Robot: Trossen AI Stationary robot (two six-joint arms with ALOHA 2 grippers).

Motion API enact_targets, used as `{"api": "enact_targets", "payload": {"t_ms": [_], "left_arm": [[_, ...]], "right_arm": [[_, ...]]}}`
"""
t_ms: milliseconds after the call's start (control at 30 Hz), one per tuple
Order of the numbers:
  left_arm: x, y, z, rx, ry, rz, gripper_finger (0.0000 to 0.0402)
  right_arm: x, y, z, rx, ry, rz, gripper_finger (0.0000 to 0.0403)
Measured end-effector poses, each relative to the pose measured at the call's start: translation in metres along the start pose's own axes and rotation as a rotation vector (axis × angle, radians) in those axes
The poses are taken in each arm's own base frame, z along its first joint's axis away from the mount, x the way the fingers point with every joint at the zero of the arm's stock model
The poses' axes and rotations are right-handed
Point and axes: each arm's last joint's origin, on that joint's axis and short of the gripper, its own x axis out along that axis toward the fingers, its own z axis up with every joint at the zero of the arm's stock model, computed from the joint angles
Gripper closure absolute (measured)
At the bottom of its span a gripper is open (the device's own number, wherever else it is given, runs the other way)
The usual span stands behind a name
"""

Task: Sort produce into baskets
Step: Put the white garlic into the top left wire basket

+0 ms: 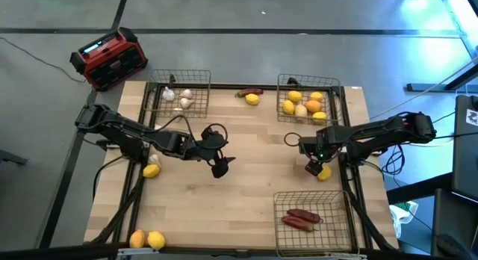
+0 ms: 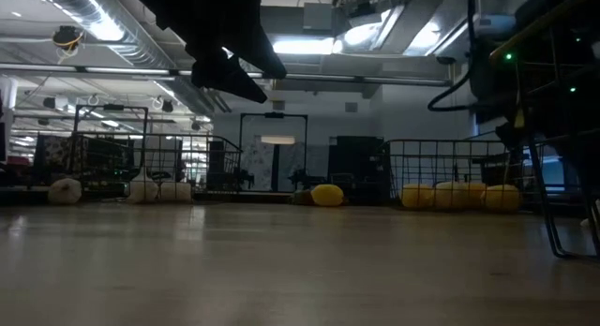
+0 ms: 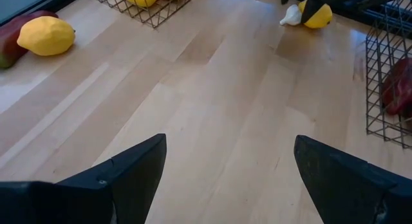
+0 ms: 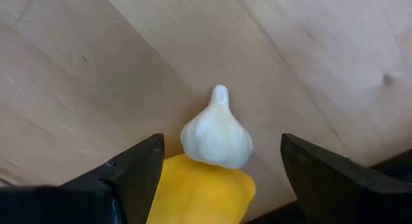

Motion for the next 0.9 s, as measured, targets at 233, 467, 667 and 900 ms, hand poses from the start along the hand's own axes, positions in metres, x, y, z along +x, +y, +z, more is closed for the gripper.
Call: {"api": "enact_targets", "payload": {"t_ms": [233,467,667,900], "left_arm": [[0.000,0.000,0.000,0.004,0.000,0.000,0.0064],[0.000,0.000,0.000,0.015,0.000,0.000,0.0064],[0.000,0.000,0.000,0.015,0.000,0.000,0.0064],[0.000,-0.003,0.004,0.008,-0.032,-0.033,0.0064]], "right_arm": [[0.013,-0.004,-0.002,0.010,0.010,0.026,0.0129],[0.014,-0.004,-0.001,-0.004,-0.022,0.001,0.0247],[0.009,0.004,0.007,-0.043,-0.090,0.074,0.0300],[-0.008,0.035,0.024,-0.156,-0.323,0.279,0.0287]]}}
